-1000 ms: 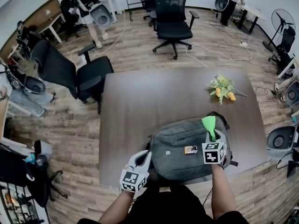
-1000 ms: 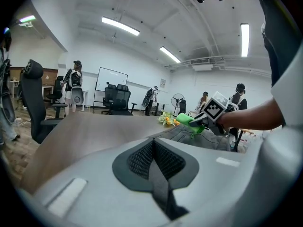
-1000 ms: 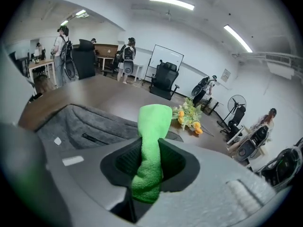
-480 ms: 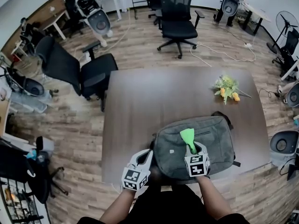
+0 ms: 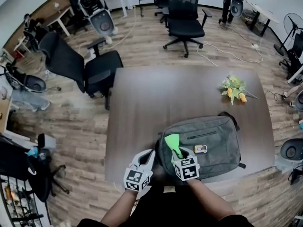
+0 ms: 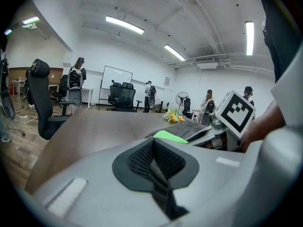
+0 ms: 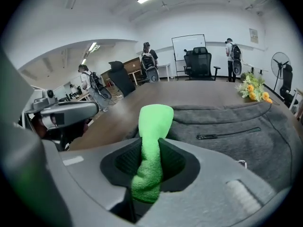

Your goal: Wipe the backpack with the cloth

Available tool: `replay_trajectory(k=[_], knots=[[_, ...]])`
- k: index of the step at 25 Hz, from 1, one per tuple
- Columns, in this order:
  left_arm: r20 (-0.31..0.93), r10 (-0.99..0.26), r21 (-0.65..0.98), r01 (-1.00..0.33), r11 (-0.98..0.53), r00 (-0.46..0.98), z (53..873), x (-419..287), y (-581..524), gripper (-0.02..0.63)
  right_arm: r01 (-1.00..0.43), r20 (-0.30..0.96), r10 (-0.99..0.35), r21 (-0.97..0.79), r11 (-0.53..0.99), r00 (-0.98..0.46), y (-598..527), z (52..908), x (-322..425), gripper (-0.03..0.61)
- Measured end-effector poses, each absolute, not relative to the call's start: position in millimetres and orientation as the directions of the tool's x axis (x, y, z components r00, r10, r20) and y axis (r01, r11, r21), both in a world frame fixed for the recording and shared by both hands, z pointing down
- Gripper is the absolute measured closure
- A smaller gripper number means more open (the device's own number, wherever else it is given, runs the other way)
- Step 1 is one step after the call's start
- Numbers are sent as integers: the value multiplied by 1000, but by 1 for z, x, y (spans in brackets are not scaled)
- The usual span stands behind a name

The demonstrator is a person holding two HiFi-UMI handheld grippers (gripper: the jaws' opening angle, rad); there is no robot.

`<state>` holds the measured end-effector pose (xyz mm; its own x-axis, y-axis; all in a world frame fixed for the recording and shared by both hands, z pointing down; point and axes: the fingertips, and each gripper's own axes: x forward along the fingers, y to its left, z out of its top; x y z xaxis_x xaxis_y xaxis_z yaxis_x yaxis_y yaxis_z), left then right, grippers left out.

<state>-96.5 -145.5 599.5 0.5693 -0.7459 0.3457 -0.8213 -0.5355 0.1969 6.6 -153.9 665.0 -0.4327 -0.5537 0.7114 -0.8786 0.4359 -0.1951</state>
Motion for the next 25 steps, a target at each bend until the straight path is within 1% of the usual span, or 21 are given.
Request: replay_trajectory(k=[4, 9, 21, 25], knots=[[351, -750, 192, -827, -529, 561, 604, -102, -142, 595, -862, 723, -524, -198, 466, -450, -150, 672, -7, 485], [358, -746, 198, -826, -527, 562, 607, -102, -140, 594, -876, 746, -522, -169, 452, -413, -149, 681, 7, 485], [363, -712, 191, -795, -575, 602, 608, -79, -138, 594, -925, 794, -550, -41, 378, -260, -143, 686, 90, 485], [366, -692, 188, -778, -600, 622, 610, -68, -139, 594, -941, 791, -580, 16, 337, -194, -146, 681, 124, 485]])
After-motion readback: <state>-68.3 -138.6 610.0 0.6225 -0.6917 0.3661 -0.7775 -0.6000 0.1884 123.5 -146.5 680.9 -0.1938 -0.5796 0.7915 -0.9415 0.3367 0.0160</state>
